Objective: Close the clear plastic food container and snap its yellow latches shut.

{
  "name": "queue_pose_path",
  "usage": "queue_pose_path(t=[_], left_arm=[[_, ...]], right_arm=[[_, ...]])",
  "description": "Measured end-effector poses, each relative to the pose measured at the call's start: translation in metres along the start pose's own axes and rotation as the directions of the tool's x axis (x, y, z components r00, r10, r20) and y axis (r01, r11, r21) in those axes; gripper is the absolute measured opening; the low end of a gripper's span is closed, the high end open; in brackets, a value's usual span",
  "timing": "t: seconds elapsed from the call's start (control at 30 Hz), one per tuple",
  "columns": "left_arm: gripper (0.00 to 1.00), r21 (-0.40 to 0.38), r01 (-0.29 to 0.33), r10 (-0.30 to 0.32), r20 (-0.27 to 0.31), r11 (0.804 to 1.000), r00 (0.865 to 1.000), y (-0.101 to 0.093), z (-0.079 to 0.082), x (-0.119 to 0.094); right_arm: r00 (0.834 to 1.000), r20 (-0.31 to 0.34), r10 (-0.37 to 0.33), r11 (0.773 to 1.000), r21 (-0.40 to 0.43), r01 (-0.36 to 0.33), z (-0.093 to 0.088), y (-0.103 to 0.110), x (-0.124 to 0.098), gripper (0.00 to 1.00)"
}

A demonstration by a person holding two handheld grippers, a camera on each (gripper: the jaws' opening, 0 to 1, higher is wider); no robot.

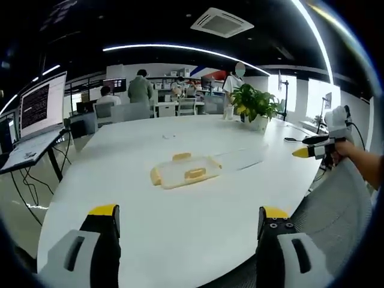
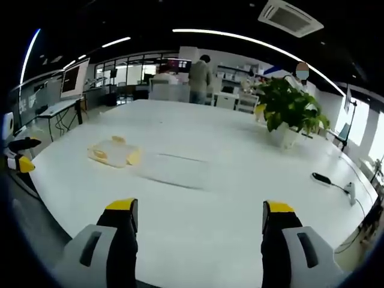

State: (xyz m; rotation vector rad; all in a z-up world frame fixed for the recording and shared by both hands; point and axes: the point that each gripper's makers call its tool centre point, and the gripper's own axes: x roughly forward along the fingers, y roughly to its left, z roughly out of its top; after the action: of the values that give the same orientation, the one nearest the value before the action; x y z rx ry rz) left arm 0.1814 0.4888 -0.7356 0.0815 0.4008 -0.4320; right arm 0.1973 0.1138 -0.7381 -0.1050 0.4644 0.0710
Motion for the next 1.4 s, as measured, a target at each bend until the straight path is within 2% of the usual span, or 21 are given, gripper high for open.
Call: queue_pose_path(t=[0.03, 0.13, 0.8, 1.3, 1.4], left_arm=[[0.93, 0.001, -0.005, 0.005, -0.004, 1.000, 1.000, 0.0007, -0.0006, 0.0000], [0.93, 0.011, -0.011, 0.011, -0.018, 1.000, 1.000, 0.0016, -0.0032, 0.0003], [0.92, 0.020, -0.016, 0.016, -0.019, 1.000, 1.000, 0.0021, -0.0021, 0.0011], [0.90, 0.046, -0.032, 0.034, -0.052, 0.998, 0.998, 0.0042, -0.0074, 0.0010], [0.90, 0.053, -0.035, 0.038, -0.049, 0.998, 0.998, 0.0045, -0.0069, 0.0010]], right_arm=[[1.000, 0.005, 0.015, 1.000, 0.016, -0.015, 0.0008, 0.0025, 0.0003, 0.84], [1.000, -0.021, -0.006, 1.000, -0.017, 0.005, -0.0034, -0.0008, 0.0000, 0.82], [1.000, -0.020, 0.009, 1.000, -0.004, -0.009, -0.0026, -0.0002, 0.0013, 0.80], [0.999, -0.046, 0.023, 1.000, -0.014, -0.024, -0.0079, 0.0027, 0.0023, 0.79], [0.999, -0.026, 0.035, 0.999, -0.005, -0.035, -0.0047, 0.0047, 0.0015, 0.80]])
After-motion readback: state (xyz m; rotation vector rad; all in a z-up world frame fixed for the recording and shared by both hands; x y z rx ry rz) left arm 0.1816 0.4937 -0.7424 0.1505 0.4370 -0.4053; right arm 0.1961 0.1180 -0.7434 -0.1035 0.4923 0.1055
